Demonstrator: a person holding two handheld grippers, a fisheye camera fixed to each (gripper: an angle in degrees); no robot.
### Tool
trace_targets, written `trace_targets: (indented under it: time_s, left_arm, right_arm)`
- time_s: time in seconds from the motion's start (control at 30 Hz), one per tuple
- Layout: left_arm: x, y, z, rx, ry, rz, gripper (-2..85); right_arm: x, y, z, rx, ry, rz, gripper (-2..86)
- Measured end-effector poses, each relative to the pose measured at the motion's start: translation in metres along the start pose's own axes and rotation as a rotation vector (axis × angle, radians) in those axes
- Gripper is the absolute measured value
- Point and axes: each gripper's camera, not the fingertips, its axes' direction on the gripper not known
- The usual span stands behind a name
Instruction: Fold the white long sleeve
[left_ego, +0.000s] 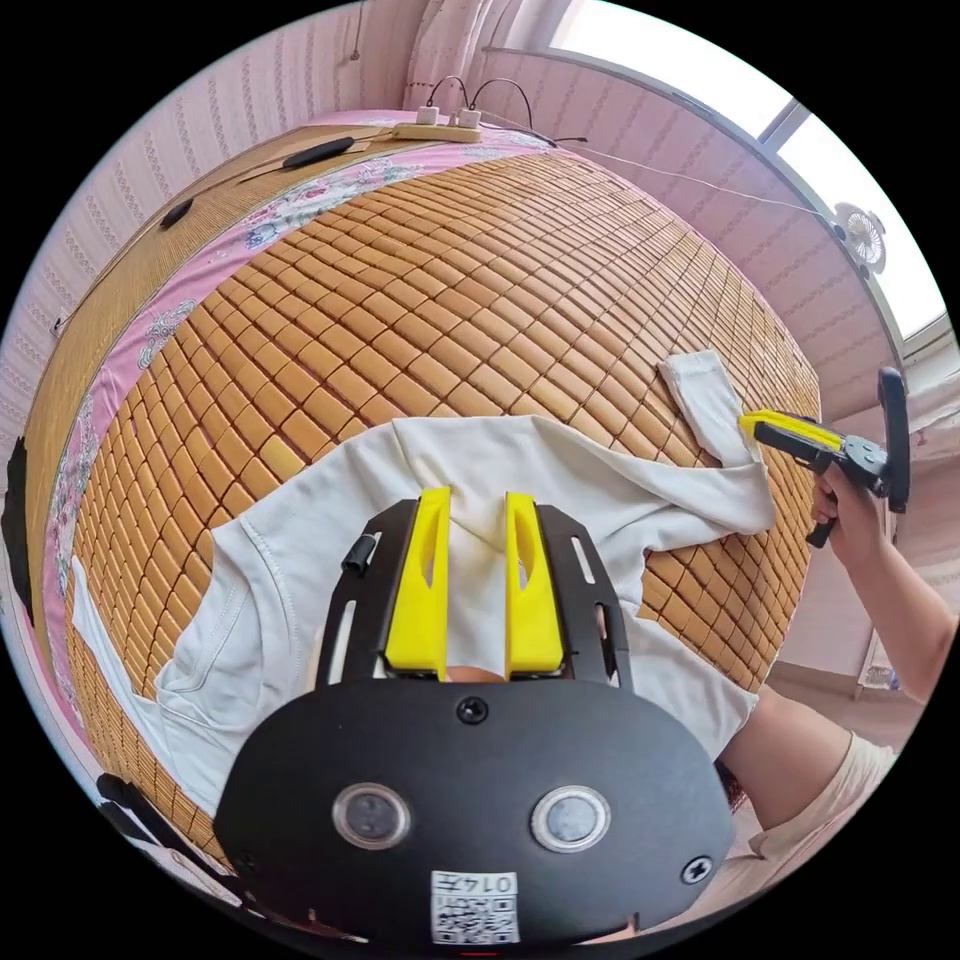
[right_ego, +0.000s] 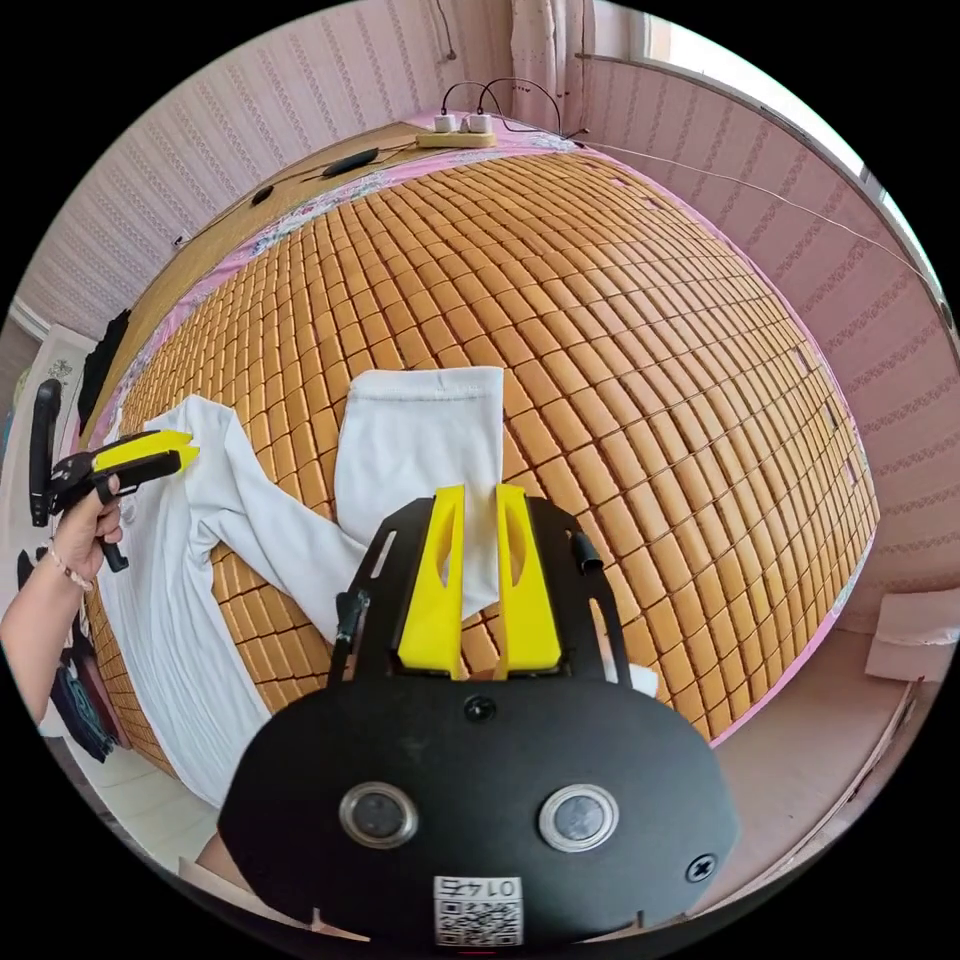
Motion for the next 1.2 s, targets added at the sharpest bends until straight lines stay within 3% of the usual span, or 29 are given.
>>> trace_targets:
  time_s: [0.17, 0.27, 0.37, 0.67, 0.9, 1.0, 1.2]
  left_arm:
    - [0.008, -0.007, 0.004, -0.016, 0.019, -0.003, 0.2]
    - [0.011, -0.012, 0.001, 0.008, 0.021, -0.001, -0.6]
    - [0.014, -0.023, -0.004, 0.046, 0.046, 0.015, 0.0]
    - [0.011, -0.059, -0.019, 0.082, -0.012, 0.015, 6.9]
    - [0.017, -0.082, 0.024, -0.058, -0.062, 0.019, 8.2]
    - [0.021, -0.086, 0.024, -0.064, -0.059, 0.023, 5.1]
    - [0.022, -0.089, 0.024, -0.060, -0.047, 0.009, 2.8]
  right_arm:
    - [0.035, 0.050, -0.060, 0.001, -0.149, 0.068, -0.2]
    - [0.067, 0.071, -0.118, 0.028, -0.235, 0.151, 0.0]
    - [0.093, 0.065, -0.142, 0.045, -0.199, 0.174, 0.4]
    - [0.143, 0.056, -0.076, -0.025, -0.020, 0.231, 5.5]
    - [0.137, 0.047, -0.050, 0.016, 0.005, 0.206, 8.3]
    - [0.127, 0.042, -0.015, -0.142, -0.008, 0.125, 4.7]
    - [0.150, 0.087, -0.070, -0.002, -0.045, 0.300, 0.3]
